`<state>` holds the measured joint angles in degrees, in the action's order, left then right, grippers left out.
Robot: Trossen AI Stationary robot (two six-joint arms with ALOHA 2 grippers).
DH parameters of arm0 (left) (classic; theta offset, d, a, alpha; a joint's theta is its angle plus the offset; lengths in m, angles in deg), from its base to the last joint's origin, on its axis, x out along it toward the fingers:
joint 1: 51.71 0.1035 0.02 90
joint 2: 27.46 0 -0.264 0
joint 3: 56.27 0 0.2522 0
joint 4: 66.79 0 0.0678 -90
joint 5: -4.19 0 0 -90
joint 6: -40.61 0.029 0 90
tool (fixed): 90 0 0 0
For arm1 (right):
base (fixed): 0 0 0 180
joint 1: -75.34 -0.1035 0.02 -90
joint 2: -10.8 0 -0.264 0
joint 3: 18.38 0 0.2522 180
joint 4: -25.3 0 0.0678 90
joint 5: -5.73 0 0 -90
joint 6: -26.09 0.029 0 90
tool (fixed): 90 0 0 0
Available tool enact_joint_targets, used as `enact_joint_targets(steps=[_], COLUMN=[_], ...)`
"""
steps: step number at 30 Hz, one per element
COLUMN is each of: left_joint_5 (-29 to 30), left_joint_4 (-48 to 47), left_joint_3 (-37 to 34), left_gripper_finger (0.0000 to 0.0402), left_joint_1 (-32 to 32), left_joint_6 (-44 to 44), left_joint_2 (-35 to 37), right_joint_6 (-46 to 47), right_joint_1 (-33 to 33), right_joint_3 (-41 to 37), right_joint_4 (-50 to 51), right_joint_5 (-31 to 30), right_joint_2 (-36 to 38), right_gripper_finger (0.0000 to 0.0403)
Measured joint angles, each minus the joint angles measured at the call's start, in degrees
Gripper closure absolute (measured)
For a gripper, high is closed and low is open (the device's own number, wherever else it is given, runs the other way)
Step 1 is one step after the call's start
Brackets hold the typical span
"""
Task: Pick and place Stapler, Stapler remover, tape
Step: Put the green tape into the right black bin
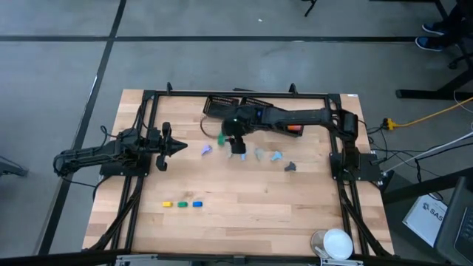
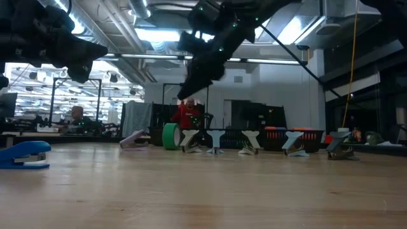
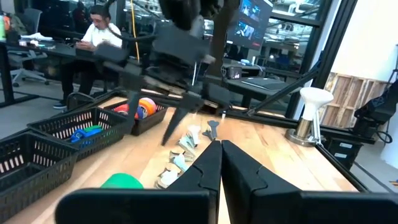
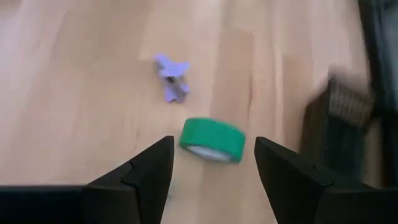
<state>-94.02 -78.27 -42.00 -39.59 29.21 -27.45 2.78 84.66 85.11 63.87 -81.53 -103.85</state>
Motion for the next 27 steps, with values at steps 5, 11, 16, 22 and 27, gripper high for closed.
enact_joint_targets(steps=[5,11,16,22,27], left_joint_5=[-0.1,-0.2,-0.2,-0.2,-0.2], left_joint_4=[0.0,0.0,0.0,0.0,0.0], left_joint_3=[0.0,0.0,0.0,0.0,0.0], left_gripper_finger=[0.0398,0.0394,0.0395,0.0394,0.0396], left_joint_1=[0.0,0.0,0.0,0.0,0.0], left_joint_6=[0.0,0.2,0.2,0.2,0.2], left_joint_2=[0.0,0.0,0.0,0.0,0.0], right_joint_6=[-33.1,-47.0,-50.7,-50.5,-51.3], right_joint_1=[-0.8,-0.9,-0.9,-0.5,-0.2], right_joint_3=[0.0,0.0,2.8,13.2,18.4], right_joint_4=[0.2,-0.5,1.6,10.1,11.4], right_joint_5=[0.1,-0.7,-7.1,-7.8,-6.7], right_joint_2=[-0.1,-2.3,-6.6,-14.1,-17.4], right_gripper_finger=[0.0175,0.0175,0.0175,0.0175,0.0175])
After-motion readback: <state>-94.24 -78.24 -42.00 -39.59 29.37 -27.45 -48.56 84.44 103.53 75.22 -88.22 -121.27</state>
